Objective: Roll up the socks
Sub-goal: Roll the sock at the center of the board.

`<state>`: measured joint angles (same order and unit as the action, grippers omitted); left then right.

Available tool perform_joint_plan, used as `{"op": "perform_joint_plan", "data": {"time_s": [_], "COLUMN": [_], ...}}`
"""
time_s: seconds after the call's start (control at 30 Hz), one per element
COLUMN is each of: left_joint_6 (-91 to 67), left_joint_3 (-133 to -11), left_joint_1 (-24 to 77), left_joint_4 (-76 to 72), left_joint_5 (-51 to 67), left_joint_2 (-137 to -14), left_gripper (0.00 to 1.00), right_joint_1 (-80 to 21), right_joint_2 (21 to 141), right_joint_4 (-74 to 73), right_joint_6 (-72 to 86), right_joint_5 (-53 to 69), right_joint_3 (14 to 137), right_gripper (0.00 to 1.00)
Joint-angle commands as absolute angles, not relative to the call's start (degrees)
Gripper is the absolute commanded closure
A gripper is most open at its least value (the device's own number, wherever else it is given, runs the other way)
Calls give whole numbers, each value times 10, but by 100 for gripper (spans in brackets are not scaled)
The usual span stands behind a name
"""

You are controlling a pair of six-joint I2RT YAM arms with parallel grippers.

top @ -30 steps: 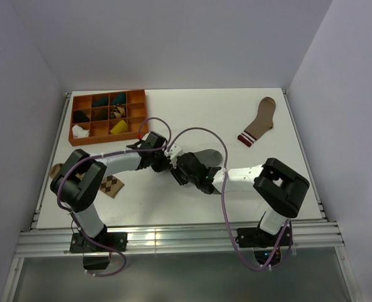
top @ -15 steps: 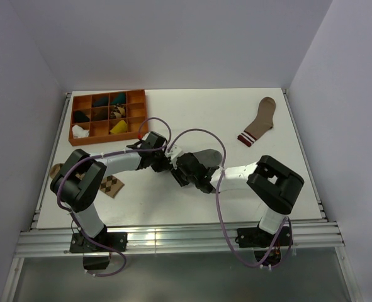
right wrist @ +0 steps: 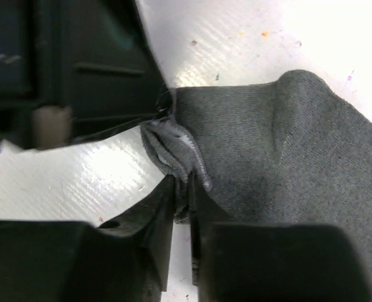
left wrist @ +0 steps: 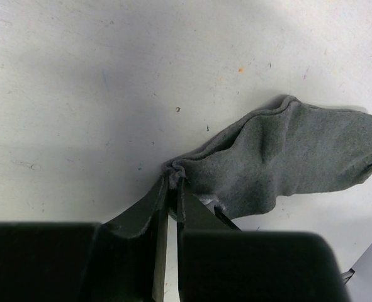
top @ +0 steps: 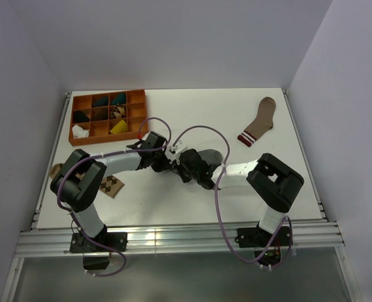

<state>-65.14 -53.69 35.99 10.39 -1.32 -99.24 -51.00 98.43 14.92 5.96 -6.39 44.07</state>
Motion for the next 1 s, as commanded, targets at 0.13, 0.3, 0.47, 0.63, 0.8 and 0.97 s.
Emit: {"op": "perform_joint_plan", "data": {"time_s": [0.13, 0.3, 0.47, 0.63, 0.8, 0.97], "left_joint_6": [-649, -667, -697, -718, -726, -732], "left_joint_3": [-534, -519, -478, -424, -403, -403], "left_joint_1": [364, 363, 363, 364, 374, 389], "left_joint_4": [105, 84, 28, -39, -85, -98], "left_joint_5": [-18, -36, -64, -66, -61, -65], "left_joint_2": [-980, -951, -897, -861, -872, -892], "left_gripper": [86, 71, 51, 45, 44, 46], "right_joint_1": [-468, -436, -387, -349, -316, -298], "right_joint_2": [1004, 1002, 1006, 1021, 1048, 1071], "right_joint_4": [84, 80, 110, 159, 248, 286], "right_joint_6": [117, 154, 210, 274, 358, 397], "right_joint_5": [15, 110, 196, 266, 330, 365], "right_joint_3": [451, 447, 425, 398, 367, 352], "right_gripper": [100, 100, 100, 100, 100, 100]}}
